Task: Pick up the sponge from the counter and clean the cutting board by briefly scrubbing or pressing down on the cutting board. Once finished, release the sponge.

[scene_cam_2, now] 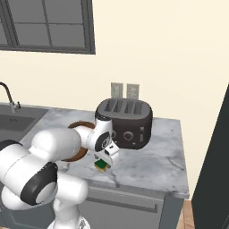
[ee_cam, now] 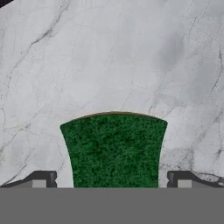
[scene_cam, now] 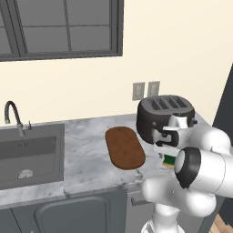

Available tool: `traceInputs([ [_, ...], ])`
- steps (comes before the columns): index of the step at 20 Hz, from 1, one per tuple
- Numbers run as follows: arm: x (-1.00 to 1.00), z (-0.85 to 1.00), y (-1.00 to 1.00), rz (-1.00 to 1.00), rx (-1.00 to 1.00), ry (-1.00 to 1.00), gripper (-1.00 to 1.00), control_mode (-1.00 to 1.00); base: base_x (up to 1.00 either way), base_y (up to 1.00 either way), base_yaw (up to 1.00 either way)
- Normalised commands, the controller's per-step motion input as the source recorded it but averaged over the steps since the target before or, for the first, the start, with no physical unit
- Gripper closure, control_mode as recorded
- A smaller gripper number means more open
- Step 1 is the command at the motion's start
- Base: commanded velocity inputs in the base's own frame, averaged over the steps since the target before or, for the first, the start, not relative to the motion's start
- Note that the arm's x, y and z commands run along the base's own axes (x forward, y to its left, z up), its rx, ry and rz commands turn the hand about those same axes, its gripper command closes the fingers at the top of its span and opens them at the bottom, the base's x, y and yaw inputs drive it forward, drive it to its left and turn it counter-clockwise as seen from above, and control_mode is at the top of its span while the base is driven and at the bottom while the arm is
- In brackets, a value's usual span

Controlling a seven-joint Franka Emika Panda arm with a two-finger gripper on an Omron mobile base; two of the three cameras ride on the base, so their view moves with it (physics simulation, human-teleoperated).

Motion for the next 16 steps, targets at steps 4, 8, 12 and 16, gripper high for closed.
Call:
traceInputs([
  [4,0.03,-0.11,0.0,0.0,0.0,0.0,-1.0,-1.0,0.0,0.0,0.0],
  [8,0.0,-0.11,0.0,0.0,0.0,0.0,-1.0,-1.0,0.0,0.0,0.0],
  [12,0.0,-0.06,0.0,0.0,0.0,0.0,-1.0,-1.0,0.0,0.0,0.0],
  [16,0.0,0.0,0.0,0.0,0.0,-0.01,-1.0,-1.0,0.0,0.0,0.0],
])
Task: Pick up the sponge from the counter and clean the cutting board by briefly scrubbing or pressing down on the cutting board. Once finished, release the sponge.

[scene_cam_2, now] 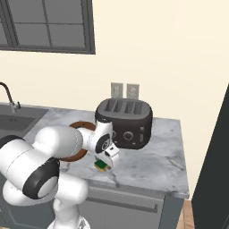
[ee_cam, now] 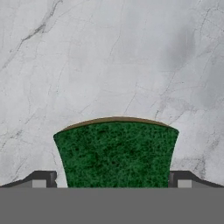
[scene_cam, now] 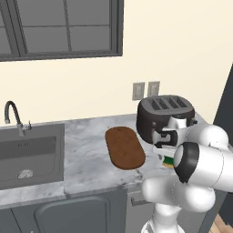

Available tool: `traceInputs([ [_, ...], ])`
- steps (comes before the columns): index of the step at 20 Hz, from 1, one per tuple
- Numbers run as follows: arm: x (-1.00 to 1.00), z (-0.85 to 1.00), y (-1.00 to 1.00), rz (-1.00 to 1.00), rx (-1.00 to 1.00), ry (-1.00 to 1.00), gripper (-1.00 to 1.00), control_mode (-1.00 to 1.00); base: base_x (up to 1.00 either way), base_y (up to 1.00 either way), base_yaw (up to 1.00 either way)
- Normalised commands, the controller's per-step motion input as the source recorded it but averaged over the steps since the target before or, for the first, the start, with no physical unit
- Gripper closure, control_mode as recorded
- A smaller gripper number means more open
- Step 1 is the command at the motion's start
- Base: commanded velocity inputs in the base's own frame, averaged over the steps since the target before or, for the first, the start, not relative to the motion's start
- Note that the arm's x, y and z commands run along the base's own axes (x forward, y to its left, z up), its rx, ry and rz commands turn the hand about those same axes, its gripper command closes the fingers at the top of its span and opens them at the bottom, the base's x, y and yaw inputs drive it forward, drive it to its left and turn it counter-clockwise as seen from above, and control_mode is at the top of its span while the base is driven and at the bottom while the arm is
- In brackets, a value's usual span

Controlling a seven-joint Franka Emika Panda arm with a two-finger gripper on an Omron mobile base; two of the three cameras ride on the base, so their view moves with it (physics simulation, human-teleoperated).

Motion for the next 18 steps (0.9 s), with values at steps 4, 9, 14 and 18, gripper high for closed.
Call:
traceInputs([
  [4,0.0,0.0,0.0,0.0,0.0,-0.04,-1.0,-1.0,0.0,0.0,0.0],
  [9,0.0,0.0,0.0,0.0,0.0,-0.01,-1.0,-1.0,0.0,0.0,0.0],
  [14,0.0,-0.01,0.0,0.0,0.0,0.0,-1.0,-1.0,0.0,0.0,0.0],
  [18,0.0,0.0,0.0,0.0,0.0,0.0,-1.0,-1.0,0.0,0.0,0.0],
])
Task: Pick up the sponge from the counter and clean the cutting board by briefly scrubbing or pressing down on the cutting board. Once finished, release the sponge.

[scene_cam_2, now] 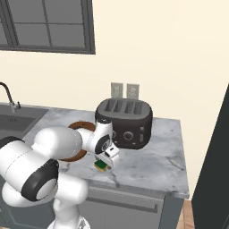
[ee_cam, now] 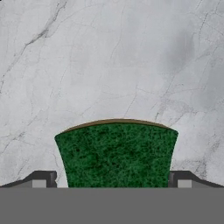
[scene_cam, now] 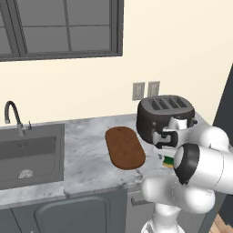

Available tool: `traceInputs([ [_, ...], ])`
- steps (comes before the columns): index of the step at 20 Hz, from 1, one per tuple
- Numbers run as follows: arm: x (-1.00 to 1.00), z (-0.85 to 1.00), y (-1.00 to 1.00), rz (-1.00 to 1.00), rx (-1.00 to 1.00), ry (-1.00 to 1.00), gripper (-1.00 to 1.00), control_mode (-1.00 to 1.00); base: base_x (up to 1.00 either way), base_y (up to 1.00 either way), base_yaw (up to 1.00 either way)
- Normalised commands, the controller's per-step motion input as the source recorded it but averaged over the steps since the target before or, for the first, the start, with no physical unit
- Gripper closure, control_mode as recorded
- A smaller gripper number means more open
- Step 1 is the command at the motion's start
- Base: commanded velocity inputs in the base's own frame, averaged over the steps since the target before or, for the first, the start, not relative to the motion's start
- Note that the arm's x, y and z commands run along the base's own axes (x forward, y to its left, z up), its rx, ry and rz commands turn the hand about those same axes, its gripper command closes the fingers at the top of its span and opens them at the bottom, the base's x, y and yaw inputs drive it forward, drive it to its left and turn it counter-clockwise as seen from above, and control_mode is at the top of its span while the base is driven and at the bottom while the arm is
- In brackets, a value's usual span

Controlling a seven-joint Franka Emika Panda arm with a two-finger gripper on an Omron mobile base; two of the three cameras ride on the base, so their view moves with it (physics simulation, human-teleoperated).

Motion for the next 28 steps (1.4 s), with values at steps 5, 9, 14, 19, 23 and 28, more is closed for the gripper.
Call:
traceInputs([
  [5,0.0,0.0,0.0,0.0,0.0,0.0,-1.0,-1.0,0.0,0.0,0.0],
  [9,0.0,0.0,0.0,0.0,0.0,0.0,-1.0,-1.0,0.0,0.0,0.0],
  [14,0.0,0.0,0.0,0.0,0.0,0.0,-1.0,-1.0,0.0,0.0,0.0],
  [19,0.0,0.0,0.0,0.0,0.0,0.0,-1.0,-1.0,0.0,0.0,0.0],
  [23,0.0,0.02,0.0,0.0,0.0,0.0,-1.0,-1.0,0.0,0.0,0.0],
  [28,0.0,0.06,0.0,0.0,0.0,0.0,-1.0,-1.0,0.0,0.0,0.0],
])
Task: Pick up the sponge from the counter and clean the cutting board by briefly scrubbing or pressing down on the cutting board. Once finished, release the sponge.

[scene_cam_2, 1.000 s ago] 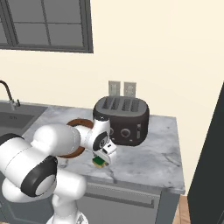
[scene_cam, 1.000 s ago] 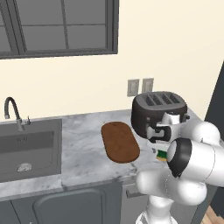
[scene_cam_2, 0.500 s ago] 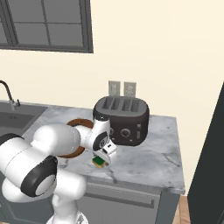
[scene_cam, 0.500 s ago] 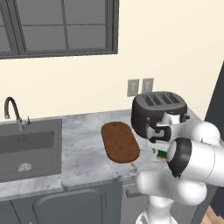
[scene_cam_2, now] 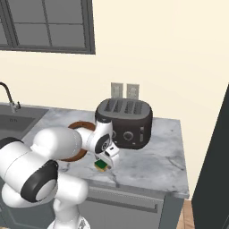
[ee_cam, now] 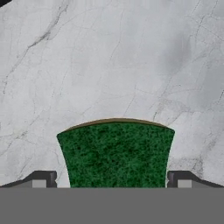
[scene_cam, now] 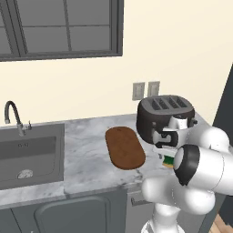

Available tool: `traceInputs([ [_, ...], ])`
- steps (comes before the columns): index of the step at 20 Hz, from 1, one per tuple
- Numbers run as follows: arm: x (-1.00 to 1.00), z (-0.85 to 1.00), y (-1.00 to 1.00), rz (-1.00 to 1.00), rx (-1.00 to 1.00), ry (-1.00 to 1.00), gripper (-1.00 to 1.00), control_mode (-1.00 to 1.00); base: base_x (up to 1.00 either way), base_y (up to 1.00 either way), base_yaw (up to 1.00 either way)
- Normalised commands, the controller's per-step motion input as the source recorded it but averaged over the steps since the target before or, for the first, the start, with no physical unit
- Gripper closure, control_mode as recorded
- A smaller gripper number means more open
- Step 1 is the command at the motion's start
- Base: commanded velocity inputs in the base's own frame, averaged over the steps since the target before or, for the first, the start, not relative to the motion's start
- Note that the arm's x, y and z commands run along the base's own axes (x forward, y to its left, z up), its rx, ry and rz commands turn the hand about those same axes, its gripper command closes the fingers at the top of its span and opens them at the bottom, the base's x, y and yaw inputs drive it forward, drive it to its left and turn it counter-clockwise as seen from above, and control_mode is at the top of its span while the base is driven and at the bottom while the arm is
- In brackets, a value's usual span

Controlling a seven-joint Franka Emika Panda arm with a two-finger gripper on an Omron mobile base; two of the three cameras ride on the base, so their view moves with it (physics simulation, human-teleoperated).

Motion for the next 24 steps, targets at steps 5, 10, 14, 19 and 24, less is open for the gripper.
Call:
traceInputs([
  [5,0.0,0.06,0.0,0.0,0.0,0.0,-1.0,-1.0,0.0,0.0,0.0],
  [10,0.0,0.0,0.0,0.0,0.0,0.0,-1.0,-1.0,0.0,0.0,0.0],
  [14,0.07,-0.05,0.0,0.0,0.0,0.0,-1.0,-1.0,0.0,0.0,0.0],
  [19,0.06,-0.01,0.0,0.0,0.0,0.0,1.0,-1.0,0.0,0.0,0.0],
  [24,0.01,0.0,0.0,0.0,0.0,0.0,1.0,-1.0,0.0,0.0,0.0],
])
